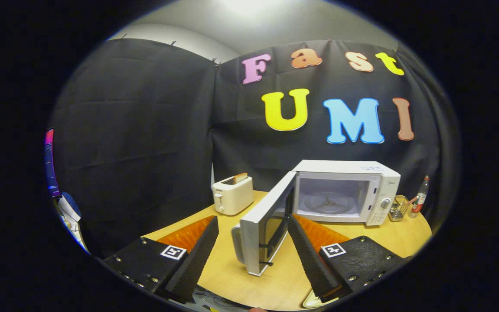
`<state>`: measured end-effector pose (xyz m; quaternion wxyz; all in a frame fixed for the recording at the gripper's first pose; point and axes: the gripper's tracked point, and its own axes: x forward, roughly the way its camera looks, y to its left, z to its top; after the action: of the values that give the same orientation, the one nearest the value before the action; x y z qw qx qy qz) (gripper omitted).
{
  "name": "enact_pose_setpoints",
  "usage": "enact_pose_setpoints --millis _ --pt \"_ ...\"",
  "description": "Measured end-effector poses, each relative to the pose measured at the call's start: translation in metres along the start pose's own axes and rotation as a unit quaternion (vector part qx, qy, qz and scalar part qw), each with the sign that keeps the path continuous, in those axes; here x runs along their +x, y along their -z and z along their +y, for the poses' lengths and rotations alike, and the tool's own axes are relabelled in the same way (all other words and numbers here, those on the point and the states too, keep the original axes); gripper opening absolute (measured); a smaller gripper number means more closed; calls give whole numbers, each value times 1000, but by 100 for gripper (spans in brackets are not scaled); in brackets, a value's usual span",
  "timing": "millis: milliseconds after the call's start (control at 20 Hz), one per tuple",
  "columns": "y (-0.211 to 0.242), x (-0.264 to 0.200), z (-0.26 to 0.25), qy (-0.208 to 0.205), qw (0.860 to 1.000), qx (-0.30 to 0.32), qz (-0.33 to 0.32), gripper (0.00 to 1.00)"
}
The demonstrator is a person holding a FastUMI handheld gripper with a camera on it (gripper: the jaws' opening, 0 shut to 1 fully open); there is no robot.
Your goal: Open the microwave, put the food inside, and close the microwave door.
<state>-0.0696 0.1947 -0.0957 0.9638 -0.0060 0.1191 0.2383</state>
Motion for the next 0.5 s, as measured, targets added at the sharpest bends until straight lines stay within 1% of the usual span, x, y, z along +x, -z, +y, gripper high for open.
enact_pose_setpoints --millis 150,350,500 --pt "10 -6 -45 48 999 13 12 98" --pt "31 -9 -101 107 993 20 38 98" --pt "52 -12 -135 139 988 32 63 98"
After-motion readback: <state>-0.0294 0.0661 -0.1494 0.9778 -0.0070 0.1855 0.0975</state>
